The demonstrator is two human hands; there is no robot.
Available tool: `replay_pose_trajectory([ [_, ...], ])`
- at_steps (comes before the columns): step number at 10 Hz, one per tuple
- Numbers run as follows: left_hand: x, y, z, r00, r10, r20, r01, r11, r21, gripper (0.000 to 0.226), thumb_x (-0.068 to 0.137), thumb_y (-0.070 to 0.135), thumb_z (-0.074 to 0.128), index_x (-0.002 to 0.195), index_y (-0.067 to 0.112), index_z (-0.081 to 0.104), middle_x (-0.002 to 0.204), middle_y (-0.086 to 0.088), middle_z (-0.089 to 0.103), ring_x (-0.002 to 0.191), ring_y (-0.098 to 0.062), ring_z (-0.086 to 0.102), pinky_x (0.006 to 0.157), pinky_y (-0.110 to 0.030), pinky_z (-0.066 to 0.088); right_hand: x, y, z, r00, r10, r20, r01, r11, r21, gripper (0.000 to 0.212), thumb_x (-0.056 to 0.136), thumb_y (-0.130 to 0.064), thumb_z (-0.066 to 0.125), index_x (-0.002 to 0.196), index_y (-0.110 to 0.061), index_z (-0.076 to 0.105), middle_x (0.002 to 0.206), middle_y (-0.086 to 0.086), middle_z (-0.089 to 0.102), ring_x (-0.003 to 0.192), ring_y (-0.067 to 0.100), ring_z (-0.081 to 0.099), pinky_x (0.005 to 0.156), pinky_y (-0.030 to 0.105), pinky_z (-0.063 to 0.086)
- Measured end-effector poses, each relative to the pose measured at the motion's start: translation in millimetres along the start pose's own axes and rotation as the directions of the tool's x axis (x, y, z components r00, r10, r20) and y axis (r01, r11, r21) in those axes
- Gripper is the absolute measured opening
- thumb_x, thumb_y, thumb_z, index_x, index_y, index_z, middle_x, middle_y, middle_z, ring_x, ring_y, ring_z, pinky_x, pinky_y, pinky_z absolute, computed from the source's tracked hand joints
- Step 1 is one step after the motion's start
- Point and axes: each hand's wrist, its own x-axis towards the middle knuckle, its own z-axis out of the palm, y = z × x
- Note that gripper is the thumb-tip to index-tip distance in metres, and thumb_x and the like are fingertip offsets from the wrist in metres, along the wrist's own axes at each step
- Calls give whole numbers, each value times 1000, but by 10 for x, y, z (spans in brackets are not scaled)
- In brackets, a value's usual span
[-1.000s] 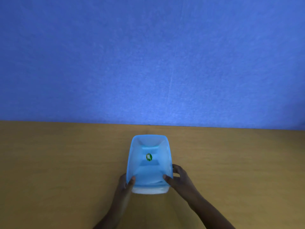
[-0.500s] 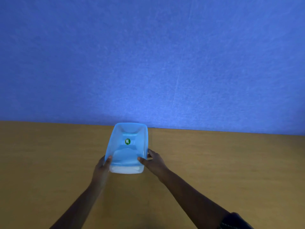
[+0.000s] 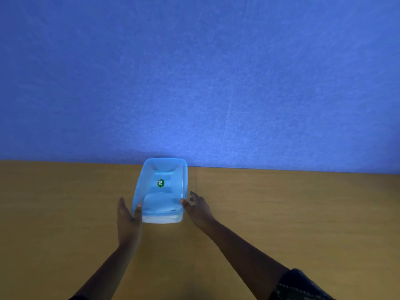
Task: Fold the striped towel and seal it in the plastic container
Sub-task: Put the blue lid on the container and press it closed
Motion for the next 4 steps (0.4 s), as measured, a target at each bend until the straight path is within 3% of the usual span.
replay_pose_trajectory([
  [1,-114,91,45,954,300,-30,-277,912,303,80,88,56,23,141,-3,19,150,-22,22,140,-33,17,113,-45,14,-89,74,-121,992,-98,-80,76,969,-234,64,95,-47,39,146,-12,25,150,9,31,138,25,28,112,37,28],
  [2,-249,239,199,897,428,111,-430,784,447,74,91,57,10,143,4,16,151,-16,24,140,-27,13,112,-39,8,-187,90,-310,964,-202,-175,118,909,-399,92,78,-72,5,147,-13,19,155,7,21,144,24,13,117,38,16],
  [3,-327,461,386,831,512,216,-546,678,492,70,93,54,11,142,5,20,147,-16,32,137,-26,16,112,-36,4,-163,105,-466,914,-288,-287,117,861,-494,111,67,-76,-16,147,-8,19,156,14,18,145,31,10,117,40,5],
  [4,-282,803,532,779,582,234,-611,618,495,70,93,53,10,141,5,25,146,-14,35,140,-23,13,115,-32,-1,-98,25,-744,826,-379,-417,77,809,-583,88,89,-64,0,135,0,41,141,22,45,132,39,40,114,44,18],
])
